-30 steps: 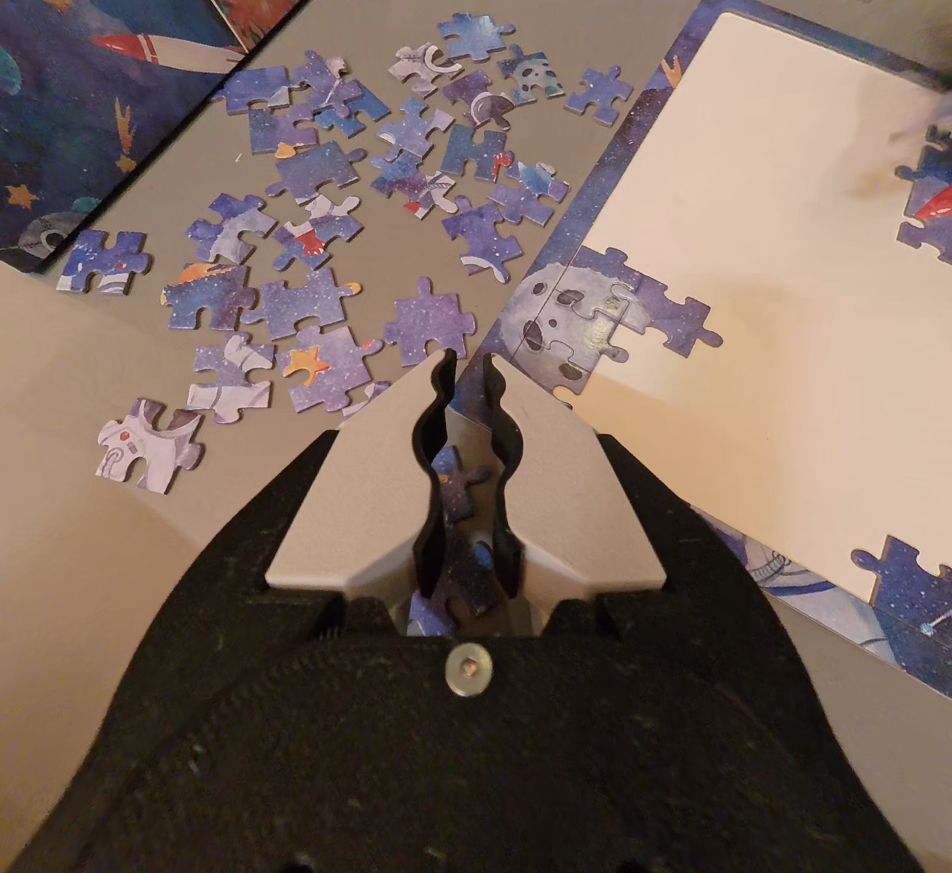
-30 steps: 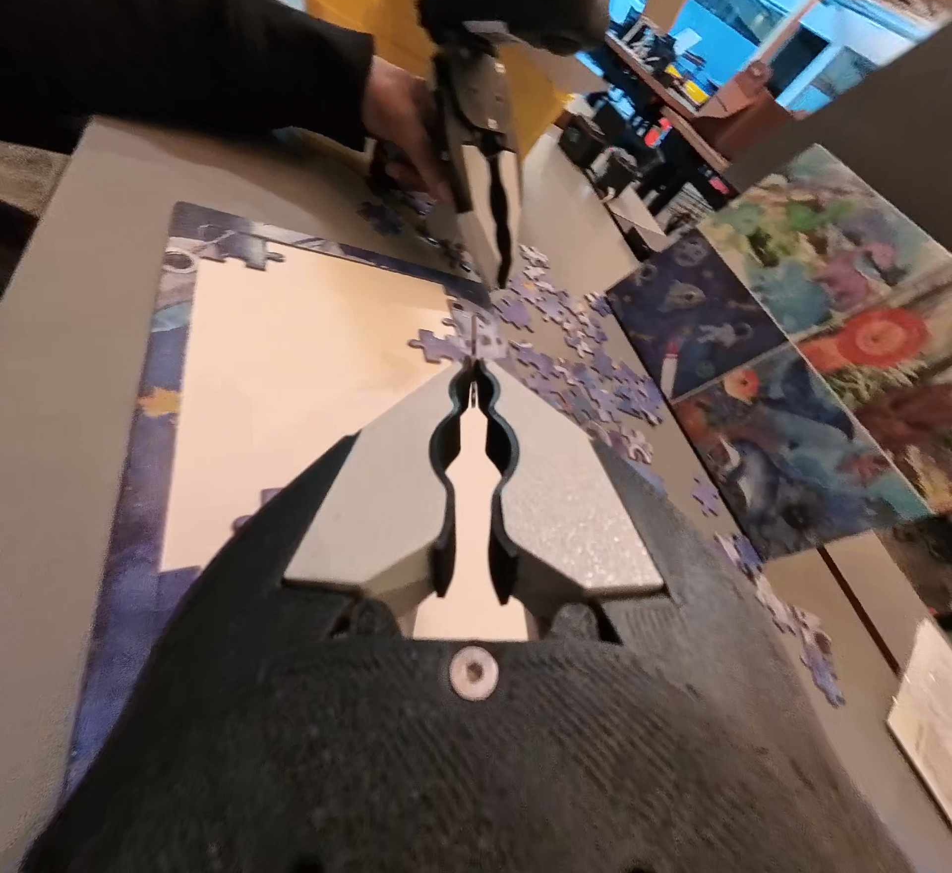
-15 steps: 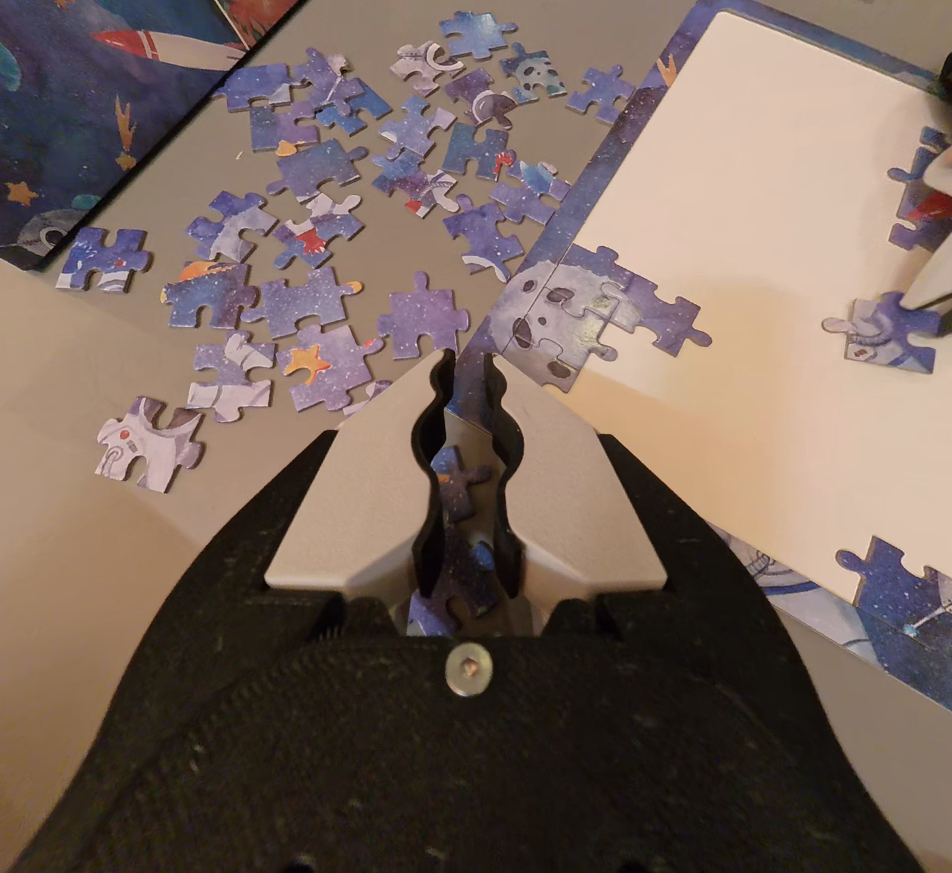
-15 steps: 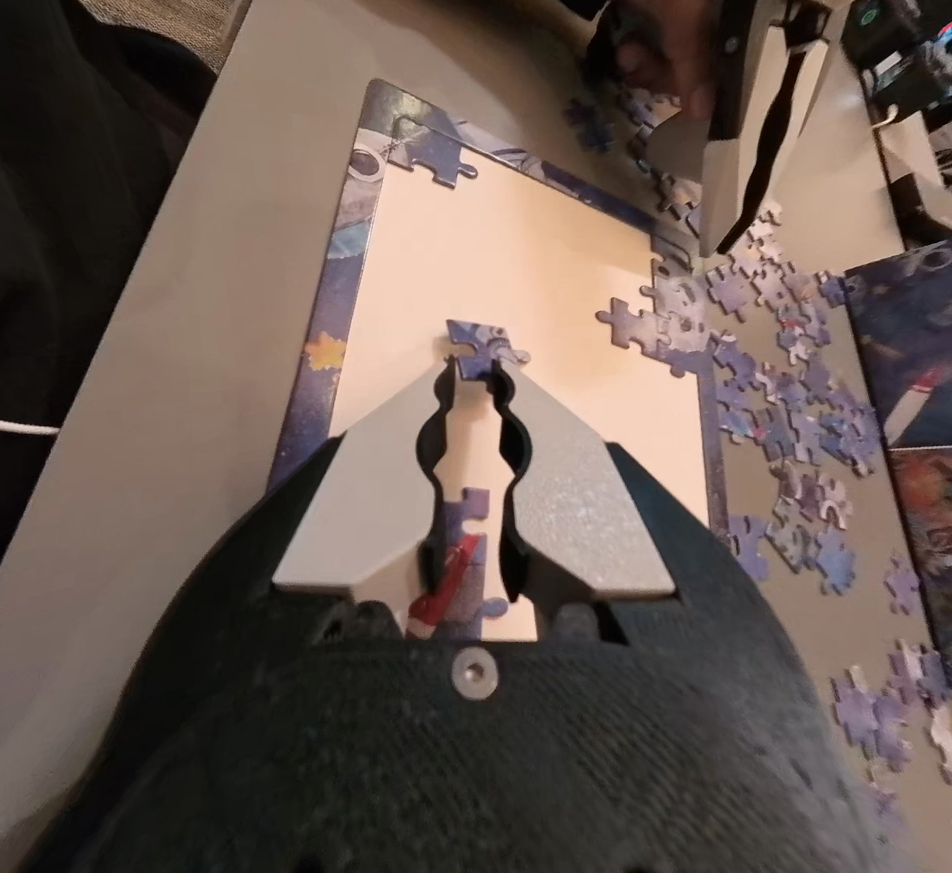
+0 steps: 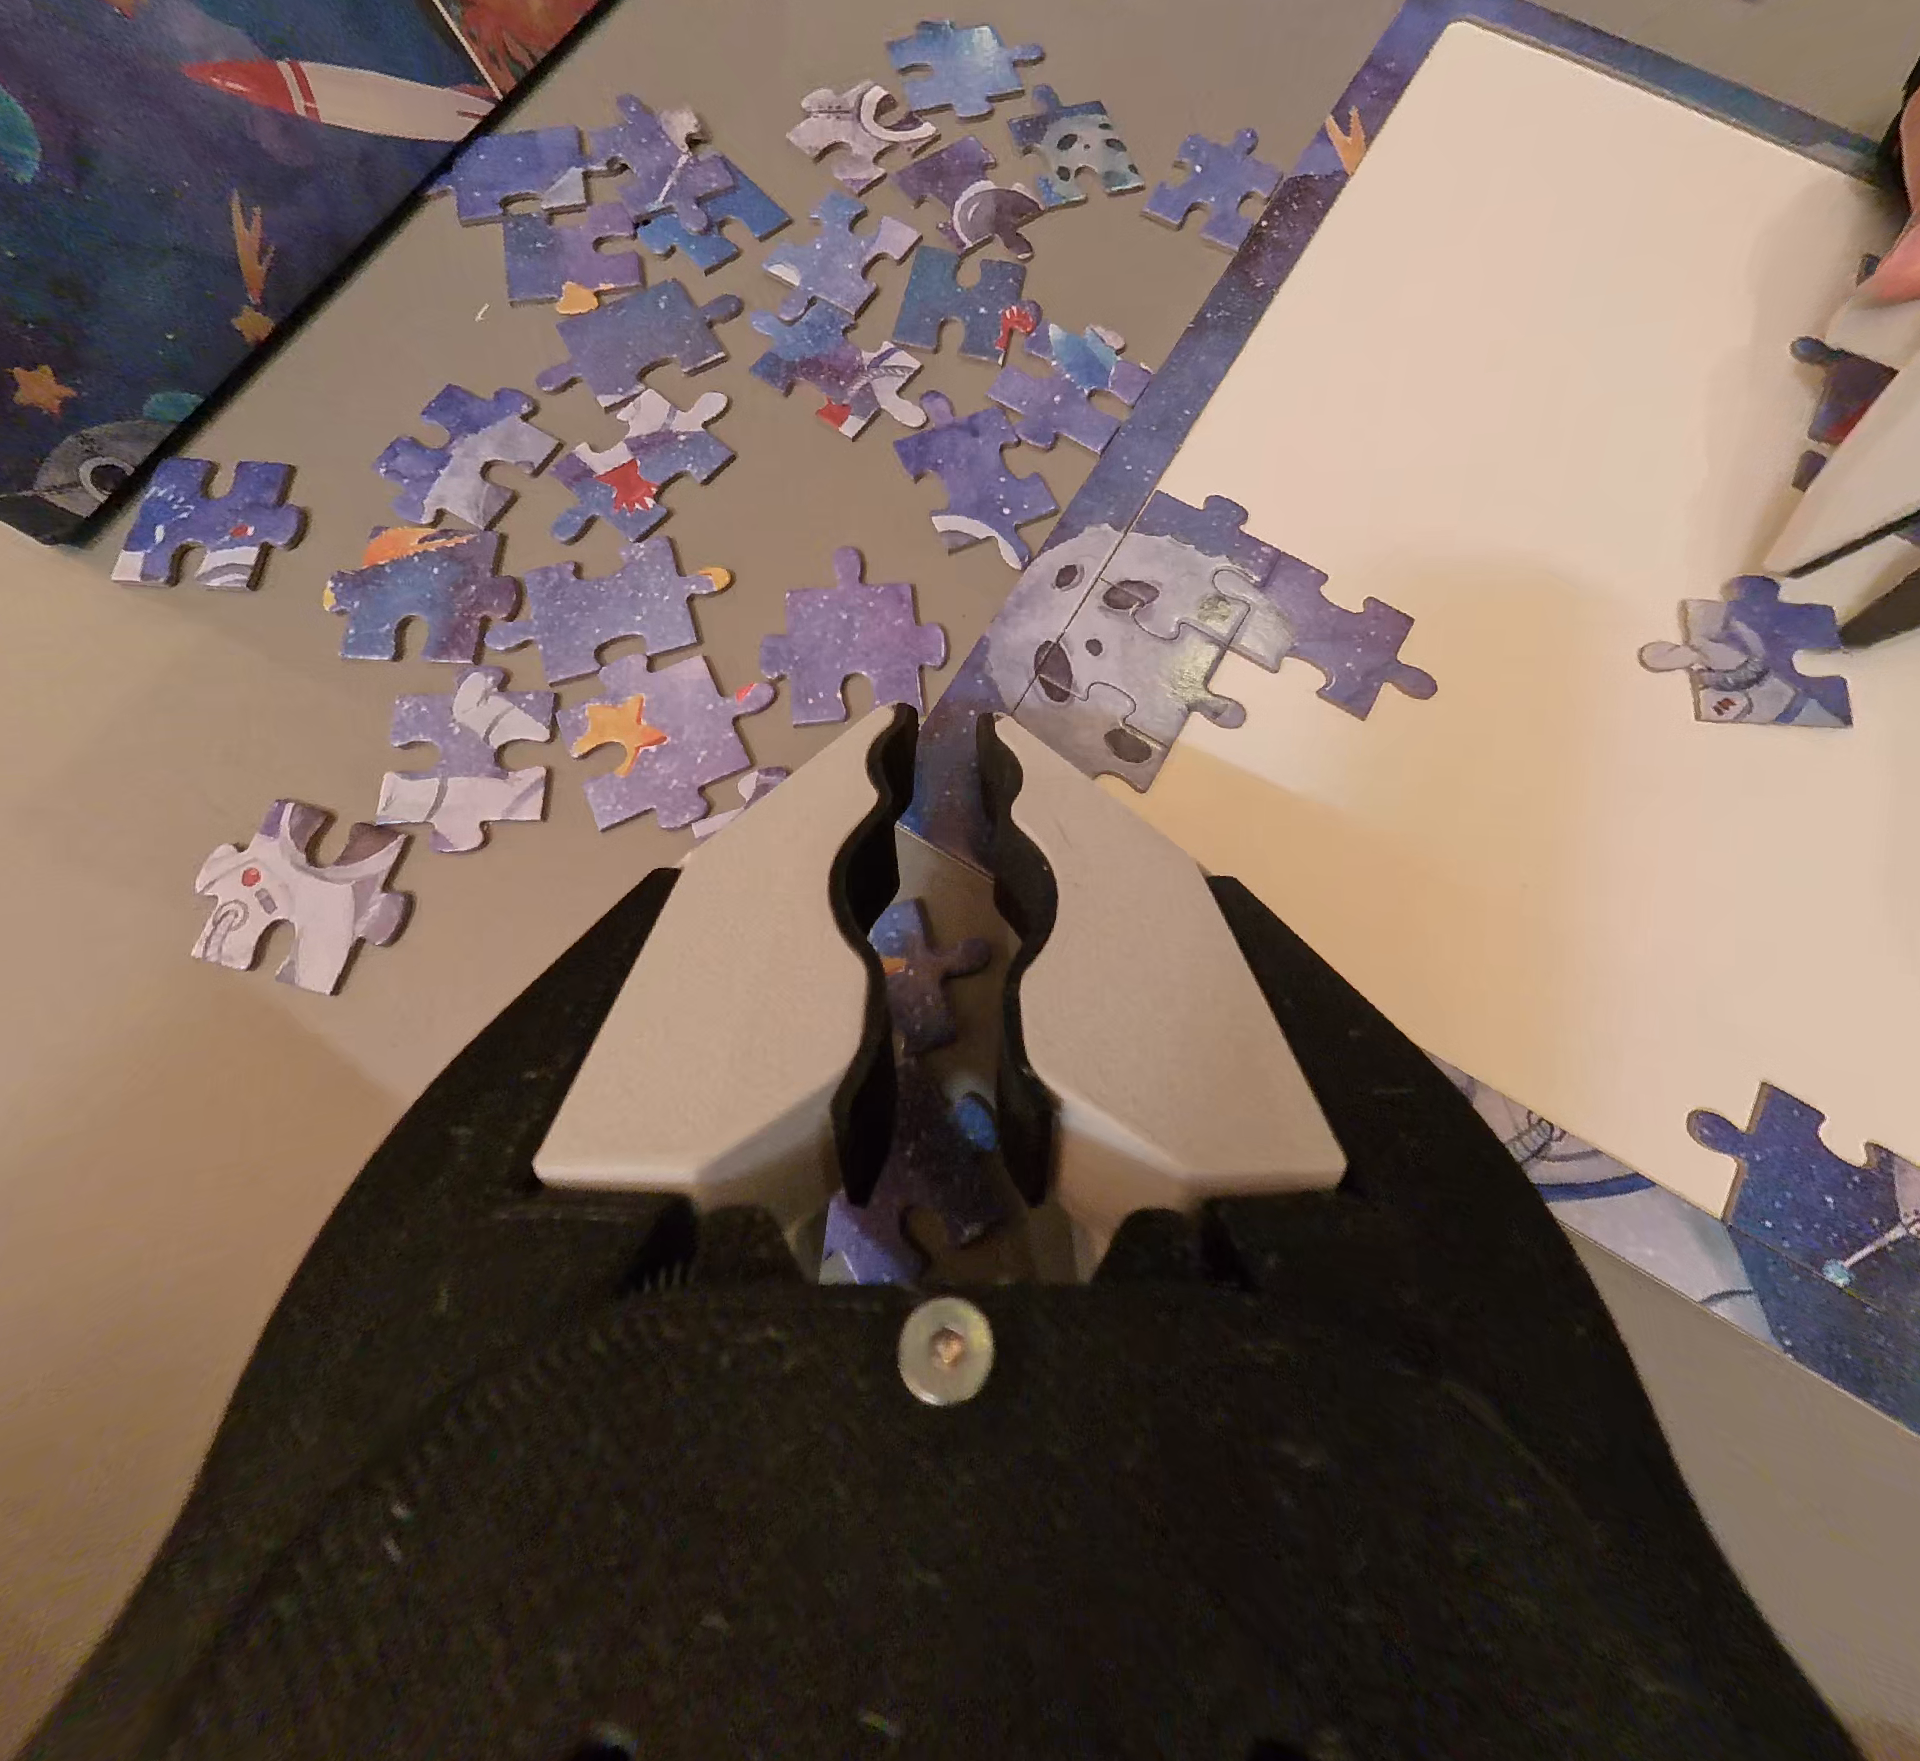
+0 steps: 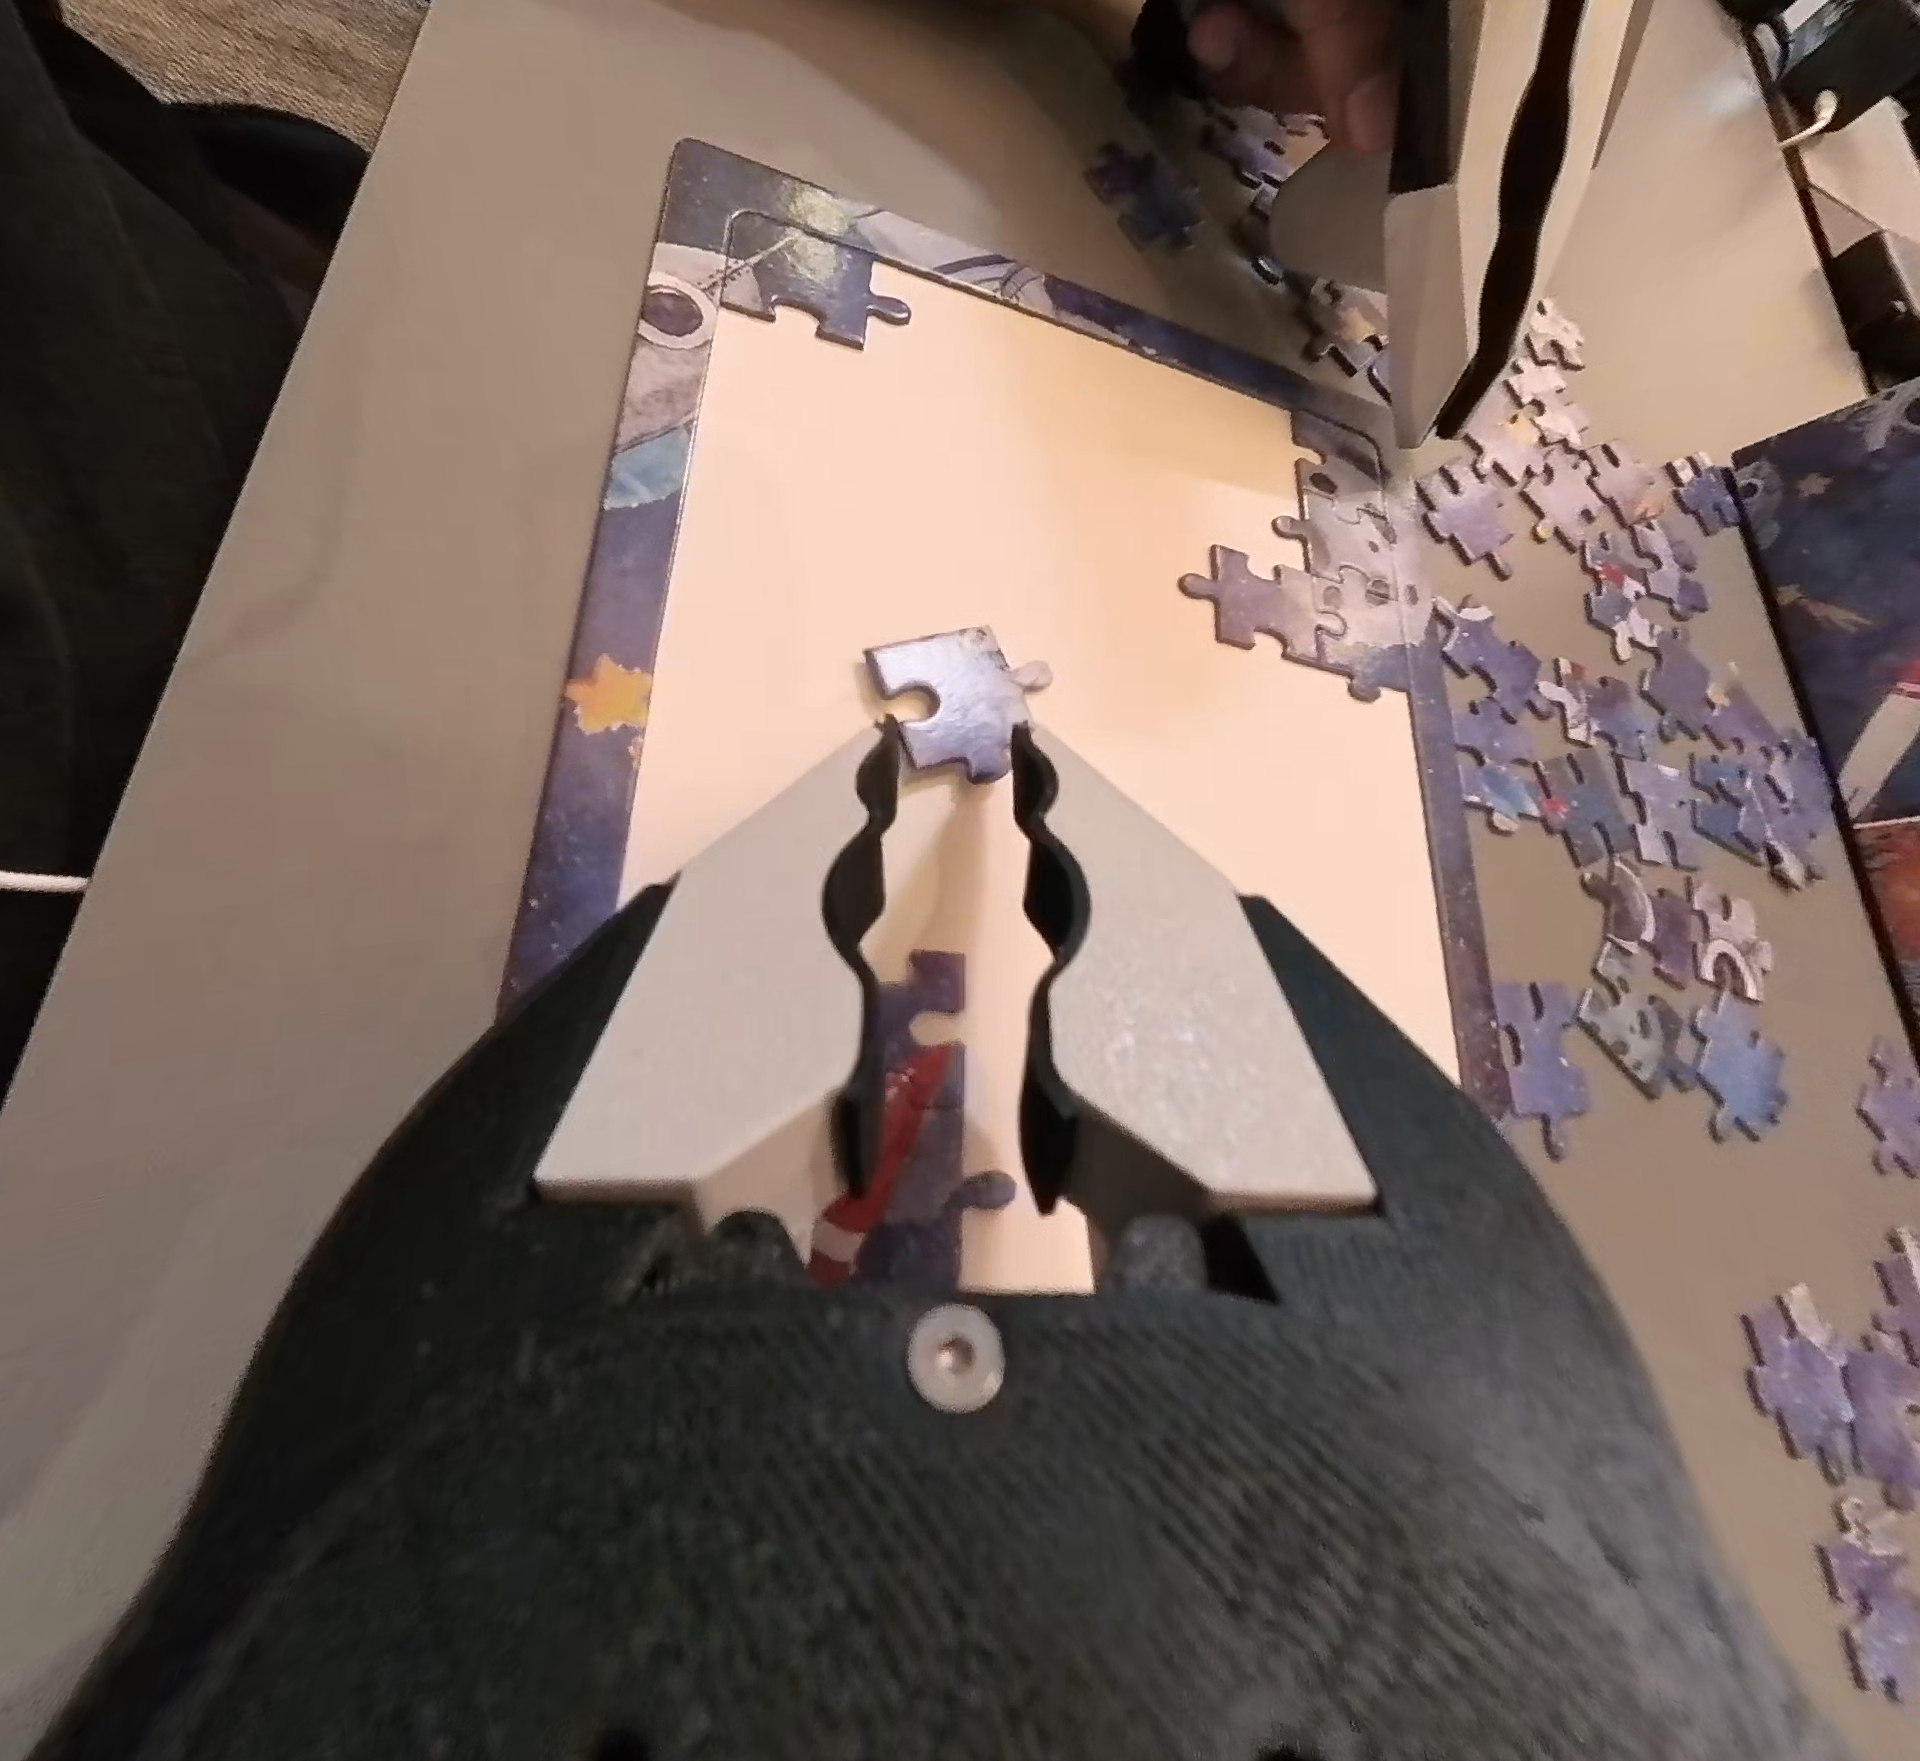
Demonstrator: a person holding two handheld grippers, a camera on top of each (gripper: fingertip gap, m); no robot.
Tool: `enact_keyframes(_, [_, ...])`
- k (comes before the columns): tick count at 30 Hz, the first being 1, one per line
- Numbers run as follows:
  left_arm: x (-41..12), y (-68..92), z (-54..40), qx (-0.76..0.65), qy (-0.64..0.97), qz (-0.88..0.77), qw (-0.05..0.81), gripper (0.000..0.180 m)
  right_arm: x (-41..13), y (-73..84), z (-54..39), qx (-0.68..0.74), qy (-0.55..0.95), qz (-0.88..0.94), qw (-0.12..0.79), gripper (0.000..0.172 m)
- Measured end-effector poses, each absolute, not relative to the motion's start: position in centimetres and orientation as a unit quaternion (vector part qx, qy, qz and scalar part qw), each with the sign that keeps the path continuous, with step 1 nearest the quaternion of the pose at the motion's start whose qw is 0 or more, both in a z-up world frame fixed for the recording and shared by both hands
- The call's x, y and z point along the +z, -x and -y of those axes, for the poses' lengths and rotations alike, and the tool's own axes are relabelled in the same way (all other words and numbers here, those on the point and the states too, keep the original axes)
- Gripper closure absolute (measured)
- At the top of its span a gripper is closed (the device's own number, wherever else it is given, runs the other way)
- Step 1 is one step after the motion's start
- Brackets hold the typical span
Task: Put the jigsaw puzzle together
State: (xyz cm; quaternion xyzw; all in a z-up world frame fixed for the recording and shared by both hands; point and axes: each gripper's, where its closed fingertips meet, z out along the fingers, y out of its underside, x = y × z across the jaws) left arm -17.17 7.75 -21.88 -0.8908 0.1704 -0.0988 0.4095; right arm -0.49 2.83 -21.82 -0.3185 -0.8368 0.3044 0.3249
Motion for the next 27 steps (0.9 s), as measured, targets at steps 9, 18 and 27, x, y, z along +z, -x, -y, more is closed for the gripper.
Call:
enact_keyframes(9, [-21.9,17.1,-7.7,-0.098,0.891,-0.171,0.409,0.170,-21.3,1.2,-6.2,0.301,0.389,0.798,0.348,0.155])
enact_keyframes(18, [-21.9,17.2,-7.8,-0.098,0.891,-0.170,0.409,0.170,-19.9,1.0,-3.2,0.416,0.421,0.766,0.251,0.120])
enact_keyframes(27, [-21.9,17.2,-7.8,-0.097,0.891,-0.171,0.409,0.170,-21.4,1.4,-1.9,0.400,0.443,0.777,0.202,0.110])
